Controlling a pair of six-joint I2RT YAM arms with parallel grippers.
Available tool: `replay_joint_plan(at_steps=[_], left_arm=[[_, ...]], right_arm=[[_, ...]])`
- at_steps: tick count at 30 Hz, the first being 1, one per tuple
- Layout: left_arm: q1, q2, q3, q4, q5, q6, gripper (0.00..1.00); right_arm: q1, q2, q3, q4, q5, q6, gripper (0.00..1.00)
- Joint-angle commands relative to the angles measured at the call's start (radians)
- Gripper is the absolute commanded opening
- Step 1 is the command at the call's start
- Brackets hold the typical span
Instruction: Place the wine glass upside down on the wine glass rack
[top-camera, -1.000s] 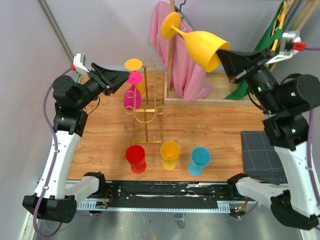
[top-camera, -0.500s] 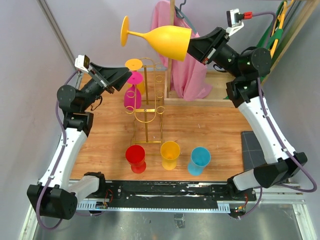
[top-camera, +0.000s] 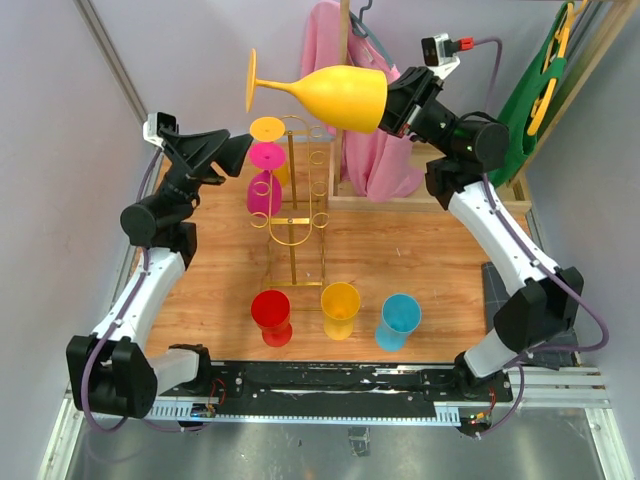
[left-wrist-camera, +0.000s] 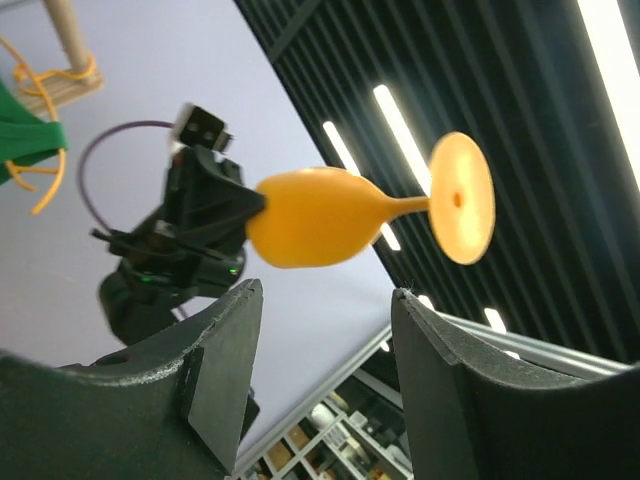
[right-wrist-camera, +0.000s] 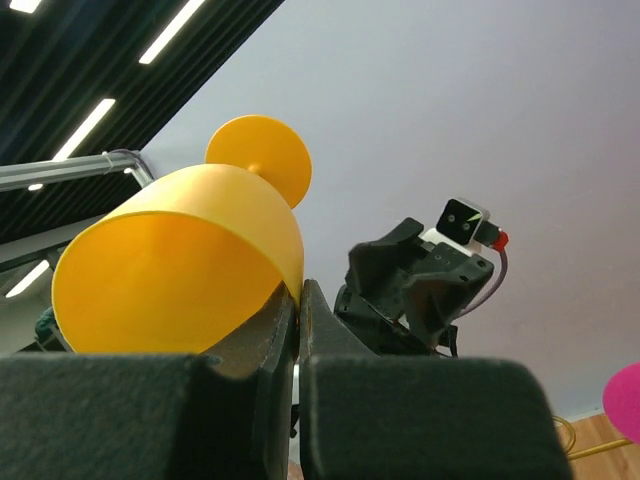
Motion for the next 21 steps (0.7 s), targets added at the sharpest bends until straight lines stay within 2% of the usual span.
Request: replay_joint_plan(at_steps=[1, 6, 18, 21], left_arm=[[0.004, 0.01, 0.021, 0.227, -0.032, -0.134, 0.59], [0.004, 0.036, 0.034, 0.322, -0.04, -0.221, 0.59], [0.004, 0.038, 0.037, 0.385, -0.08, -0.302, 0.6], [0.004, 0.036, 0.048, 0.383, -0.078, -0.301, 0.56]], right_arm=[[0.029, 0.033, -0.006, 0.165, -0.029, 0.087, 0.01], [0.063, 0.09, 0.001, 0.22, -0.043, 0.115, 0.01], [0.133, 0.242, 0.052, 0.355, -0.054, 0.213, 0.01], [0.143, 0.264, 0.066, 0.364, -0.058, 0.222, 0.01]])
